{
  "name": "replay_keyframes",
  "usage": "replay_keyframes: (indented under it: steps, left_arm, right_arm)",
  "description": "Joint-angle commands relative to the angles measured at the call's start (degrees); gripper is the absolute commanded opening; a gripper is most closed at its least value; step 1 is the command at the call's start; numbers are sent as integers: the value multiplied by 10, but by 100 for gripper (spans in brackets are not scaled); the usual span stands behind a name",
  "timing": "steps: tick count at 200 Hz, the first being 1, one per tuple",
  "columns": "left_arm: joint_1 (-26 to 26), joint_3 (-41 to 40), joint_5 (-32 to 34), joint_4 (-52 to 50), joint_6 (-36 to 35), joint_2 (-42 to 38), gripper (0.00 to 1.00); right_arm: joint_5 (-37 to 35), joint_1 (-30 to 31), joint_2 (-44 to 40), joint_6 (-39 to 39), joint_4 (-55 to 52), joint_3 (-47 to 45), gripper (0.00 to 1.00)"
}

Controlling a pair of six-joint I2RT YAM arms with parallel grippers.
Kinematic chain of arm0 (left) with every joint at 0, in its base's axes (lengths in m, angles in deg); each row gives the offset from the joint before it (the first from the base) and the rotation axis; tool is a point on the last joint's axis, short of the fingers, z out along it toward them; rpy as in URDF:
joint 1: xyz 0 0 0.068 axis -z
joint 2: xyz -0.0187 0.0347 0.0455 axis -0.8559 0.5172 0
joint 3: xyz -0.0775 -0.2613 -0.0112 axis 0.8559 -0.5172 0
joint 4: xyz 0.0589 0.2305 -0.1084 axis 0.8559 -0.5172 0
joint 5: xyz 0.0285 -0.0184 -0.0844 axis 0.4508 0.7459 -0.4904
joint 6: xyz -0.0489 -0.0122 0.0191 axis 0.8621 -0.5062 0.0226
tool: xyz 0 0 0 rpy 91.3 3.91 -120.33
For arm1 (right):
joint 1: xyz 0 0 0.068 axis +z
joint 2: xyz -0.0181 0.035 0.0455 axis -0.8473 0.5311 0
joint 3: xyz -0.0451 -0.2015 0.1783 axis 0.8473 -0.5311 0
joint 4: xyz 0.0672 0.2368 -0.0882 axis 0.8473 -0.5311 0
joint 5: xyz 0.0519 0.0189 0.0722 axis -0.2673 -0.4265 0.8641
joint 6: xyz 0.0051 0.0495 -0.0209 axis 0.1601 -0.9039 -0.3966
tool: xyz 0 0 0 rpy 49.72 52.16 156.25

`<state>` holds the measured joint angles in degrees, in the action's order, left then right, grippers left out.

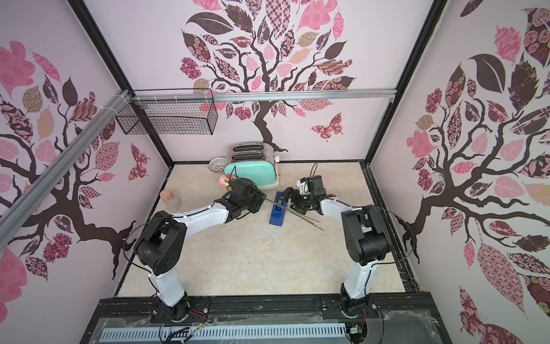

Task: Wrap bouquets with tape
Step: Move the Tape Cutter to the center of the board.

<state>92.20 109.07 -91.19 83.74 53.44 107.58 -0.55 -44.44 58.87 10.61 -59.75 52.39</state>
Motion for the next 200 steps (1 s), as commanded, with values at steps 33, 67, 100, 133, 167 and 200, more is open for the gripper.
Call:
replay_keyframes:
  steps: [33, 67, 100, 133, 167, 200]
  left_arm:
    - [-4, -23, -5, 38, -16, -24, 0]
    - [-5, -21, -6, 27, -30, -29, 0]
    - [-5, -26, -9, 25, -32, -29, 0]
    - [-10, -31, -15, 20, -47, -36, 0]
    - [-23, -56, -22, 14, -59, -59, 0]
    - [-41, -87, -31, 3, -71, -91, 0]
  right_arm:
    - [46, -24, -52, -15, 80, -64, 100]
    - [65, -15, -3, -115, 179, -98, 100]
    - [66, 6, 37, -134, 166, -55, 100]
    - [75, 33, 61, -186, 218, -75, 100]
    - [81, 70, 75, -259, 312, -103, 100]
    - [68, 111, 88, -292, 352, -101, 100]
